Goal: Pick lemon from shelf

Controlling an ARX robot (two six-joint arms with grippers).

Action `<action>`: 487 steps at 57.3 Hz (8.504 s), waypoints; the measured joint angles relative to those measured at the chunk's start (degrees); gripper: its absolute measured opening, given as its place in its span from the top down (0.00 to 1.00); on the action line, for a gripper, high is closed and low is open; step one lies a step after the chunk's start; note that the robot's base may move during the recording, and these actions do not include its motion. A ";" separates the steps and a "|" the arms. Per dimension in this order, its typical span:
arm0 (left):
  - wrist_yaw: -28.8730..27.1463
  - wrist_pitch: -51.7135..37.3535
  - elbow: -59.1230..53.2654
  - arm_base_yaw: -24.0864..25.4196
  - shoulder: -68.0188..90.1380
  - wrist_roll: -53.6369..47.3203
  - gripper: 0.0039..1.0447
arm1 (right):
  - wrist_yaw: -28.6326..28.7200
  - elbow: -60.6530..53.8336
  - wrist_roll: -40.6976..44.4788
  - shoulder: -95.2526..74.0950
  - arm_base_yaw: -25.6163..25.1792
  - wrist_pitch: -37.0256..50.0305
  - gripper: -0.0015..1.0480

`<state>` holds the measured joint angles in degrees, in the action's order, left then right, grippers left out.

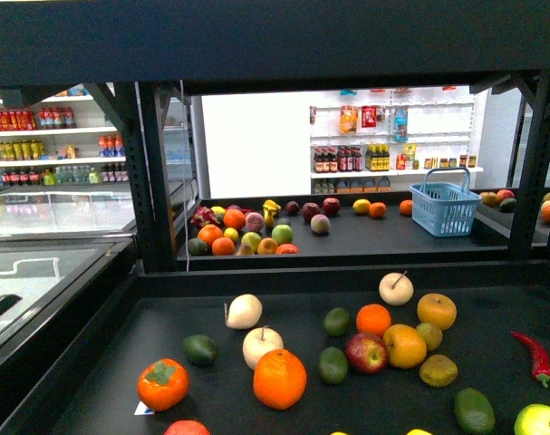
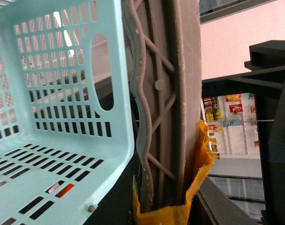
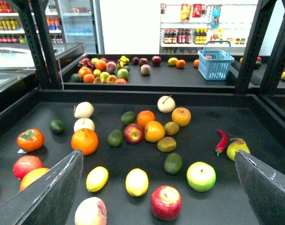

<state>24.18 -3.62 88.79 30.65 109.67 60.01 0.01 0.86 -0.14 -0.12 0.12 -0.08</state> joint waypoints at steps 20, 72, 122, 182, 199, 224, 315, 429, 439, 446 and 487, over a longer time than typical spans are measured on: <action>7.43 1.27 -3.45 -12.83 -14.43 -5.88 0.89 | 0.00 0.00 0.00 0.00 0.00 -0.02 0.07; 1.81 -10.10 -16.52 -49.88 -7.65 -2.34 0.89 | 0.00 0.00 0.00 0.00 0.00 0.00 0.07; -0.35 -10.25 -10.80 -52.96 -2.71 -4.74 0.89 | 17.42 54.45 -3.04 -111.14 -12.57 15.76 0.07; -0.44 -10.25 -10.80 -52.98 -2.71 -4.85 0.89 | 3.54 92.43 -2.38 -154.27 2.45 9.01 0.07; -0.39 -10.25 -10.80 -52.98 -2.71 -4.83 0.89 | 2.62 96.28 -2.25 -157.50 2.69 7.89 0.07; -0.42 -10.25 -10.80 -52.98 -2.71 -4.83 0.89 | 3.28 90.92 -3.15 -154.57 2.16 9.40 0.40; -0.44 -10.25 -10.80 -52.98 -2.71 -4.87 0.89 | 17.90 71.82 -22.84 -111.86 16.96 10.43 0.10; -0.66 -10.23 -10.51 -52.98 -2.62 -4.81 0.90 | 2.45 93.18 -13.25 -154.05 13.92 11.91 0.07; -0.83 -10.23 -10.51 -52.98 -2.62 -4.90 0.90 | 2.21 95.80 -13.07 -155.99 14.25 10.99 0.07; -0.83 -10.23 -10.51 -52.98 -2.62 -4.90 0.90 | 2.12 96.96 -13.77 -156.78 14.16 10.78 0.07; -0.61 -10.23 -10.51 -52.98 -2.62 -4.85 0.90 | 3.17 104.98 -20.68 -161.57 13.07 3.98 0.07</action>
<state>23.57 -13.85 78.28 -22.33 107.04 55.16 3.18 105.84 -20.82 -161.69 13.19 3.90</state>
